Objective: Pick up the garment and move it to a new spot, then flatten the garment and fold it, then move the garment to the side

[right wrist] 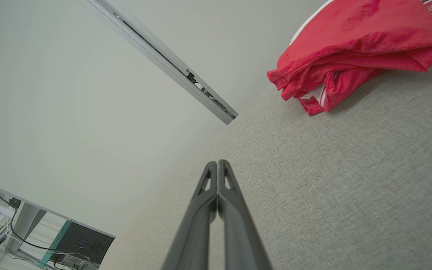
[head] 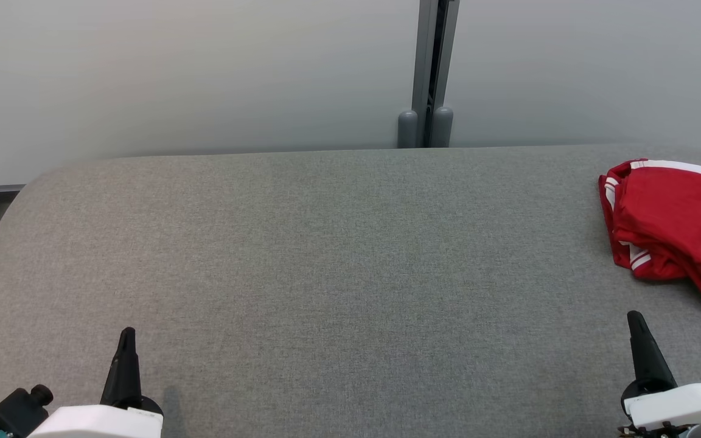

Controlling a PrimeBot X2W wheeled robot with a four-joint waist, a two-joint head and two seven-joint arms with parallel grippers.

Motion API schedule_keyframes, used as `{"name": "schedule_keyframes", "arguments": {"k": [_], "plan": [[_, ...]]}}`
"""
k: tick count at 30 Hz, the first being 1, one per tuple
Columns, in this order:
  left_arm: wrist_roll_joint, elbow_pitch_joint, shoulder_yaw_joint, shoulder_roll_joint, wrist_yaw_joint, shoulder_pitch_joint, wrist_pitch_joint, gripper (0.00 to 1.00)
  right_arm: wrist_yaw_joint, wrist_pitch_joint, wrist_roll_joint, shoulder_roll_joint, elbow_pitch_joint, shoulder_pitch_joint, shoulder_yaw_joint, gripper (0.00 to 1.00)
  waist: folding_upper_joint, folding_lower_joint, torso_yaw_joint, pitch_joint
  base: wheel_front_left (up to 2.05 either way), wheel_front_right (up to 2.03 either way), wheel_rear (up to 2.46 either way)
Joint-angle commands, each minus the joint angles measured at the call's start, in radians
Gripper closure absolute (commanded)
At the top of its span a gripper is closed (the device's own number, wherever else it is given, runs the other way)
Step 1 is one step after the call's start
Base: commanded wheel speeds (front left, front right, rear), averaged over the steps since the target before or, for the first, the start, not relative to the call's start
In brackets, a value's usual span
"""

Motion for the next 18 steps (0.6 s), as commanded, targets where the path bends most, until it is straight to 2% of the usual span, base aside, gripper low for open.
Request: {"name": "schedule_keyframes", "arguments": {"k": [1, 18], "plan": [[-0.028, -0.014, 0.006, 0.008, -0.006, -0.028, 0.006, 1.0, 0.0, 0.01, 0.026, -0.006, -0.01, -0.022, -0.005, 1.0, 0.0, 0.0, 0.0, 0.0, 0.0, 0.0, 0.0], [-0.229, -0.016, 0.011, 0.01, -0.014, -0.057, 0.058, 1.0, 0.0, 0.061, 0.21, 0.004, -0.006, -0.047, -0.024, 1.0, 0.0, 0.0, -0.006, 0.002, 0.0, 0.0, 0.0]]}}
